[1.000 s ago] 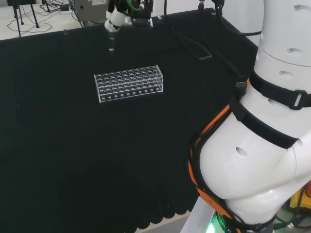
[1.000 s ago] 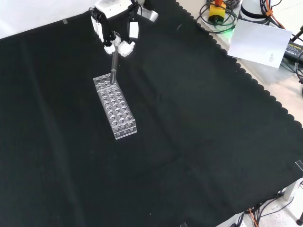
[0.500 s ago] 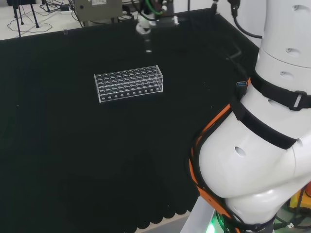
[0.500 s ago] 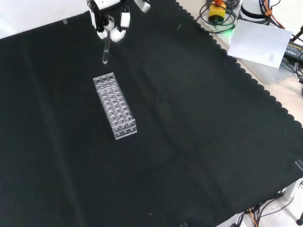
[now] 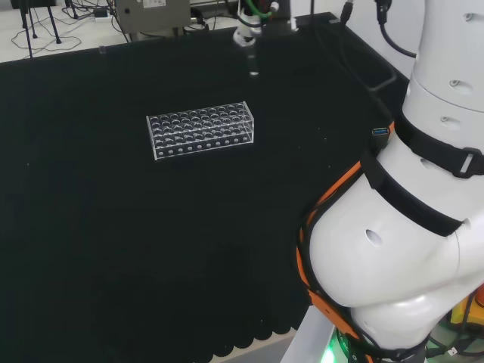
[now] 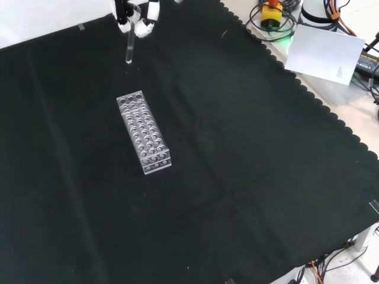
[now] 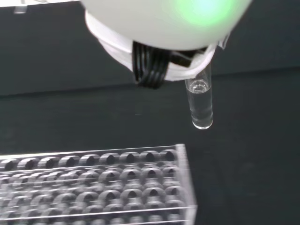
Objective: Shake the test tube.
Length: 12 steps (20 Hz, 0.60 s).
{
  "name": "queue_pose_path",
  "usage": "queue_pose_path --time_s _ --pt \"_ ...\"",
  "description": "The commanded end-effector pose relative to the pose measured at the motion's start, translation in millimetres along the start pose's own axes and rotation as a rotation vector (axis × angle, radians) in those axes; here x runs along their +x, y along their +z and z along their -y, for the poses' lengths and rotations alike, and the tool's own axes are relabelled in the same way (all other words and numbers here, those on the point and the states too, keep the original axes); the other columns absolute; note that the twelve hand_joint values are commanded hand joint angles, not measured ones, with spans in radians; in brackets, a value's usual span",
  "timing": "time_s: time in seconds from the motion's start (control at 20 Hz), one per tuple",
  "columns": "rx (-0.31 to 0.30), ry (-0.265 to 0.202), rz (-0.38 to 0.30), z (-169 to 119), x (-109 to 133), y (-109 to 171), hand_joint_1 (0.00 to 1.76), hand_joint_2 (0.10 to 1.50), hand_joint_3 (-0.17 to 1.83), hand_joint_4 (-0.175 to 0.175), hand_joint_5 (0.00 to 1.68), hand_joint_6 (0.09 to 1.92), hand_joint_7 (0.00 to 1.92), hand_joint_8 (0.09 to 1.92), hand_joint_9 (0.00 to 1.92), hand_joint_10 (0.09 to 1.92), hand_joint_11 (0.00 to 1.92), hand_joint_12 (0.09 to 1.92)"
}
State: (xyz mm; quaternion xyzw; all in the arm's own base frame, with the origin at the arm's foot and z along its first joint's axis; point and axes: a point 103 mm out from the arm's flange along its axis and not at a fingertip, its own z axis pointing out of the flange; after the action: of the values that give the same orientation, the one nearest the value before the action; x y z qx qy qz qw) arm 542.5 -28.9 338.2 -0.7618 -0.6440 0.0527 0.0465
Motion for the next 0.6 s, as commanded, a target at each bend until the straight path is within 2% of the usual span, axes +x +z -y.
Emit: queue_pose_path --time_s 0.05,0.2,0.3,0.4,0.6 --pt "0.0 -0.173 -0.111 -3.7 89.6 7.0 1.25 0.58 0.68 -0.175 1.48 0.27 1.8 0.37 1.66 0.69 1.44 0.9" --pt "-0.009 -0.246 -0.154 -3.8 124.5 6.2 1.25 0.58 0.68 -0.175 1.48 0.27 1.8 0.37 1.66 0.69 1.44 0.91" --pt "-0.011 -0.262 -0.161 -4.6 131.8 6.1 1.25 0.58 0.68 -0.175 1.48 0.27 1.8 0.37 1.66 0.69 1.44 0.91" --pt "-0.007 -0.251 -0.158 -6.8 129.9 7.4 1.25 0.58 0.68 -0.175 1.49 0.26 1.8 0.37 1.66 0.69 1.44 0.91" --pt "0.019 -0.188 -0.101 -9.5 96.3 14.8 1.25 0.58 0.68 -0.175 1.49 0.26 1.8 0.37 1.66 0.69 1.44 0.91"
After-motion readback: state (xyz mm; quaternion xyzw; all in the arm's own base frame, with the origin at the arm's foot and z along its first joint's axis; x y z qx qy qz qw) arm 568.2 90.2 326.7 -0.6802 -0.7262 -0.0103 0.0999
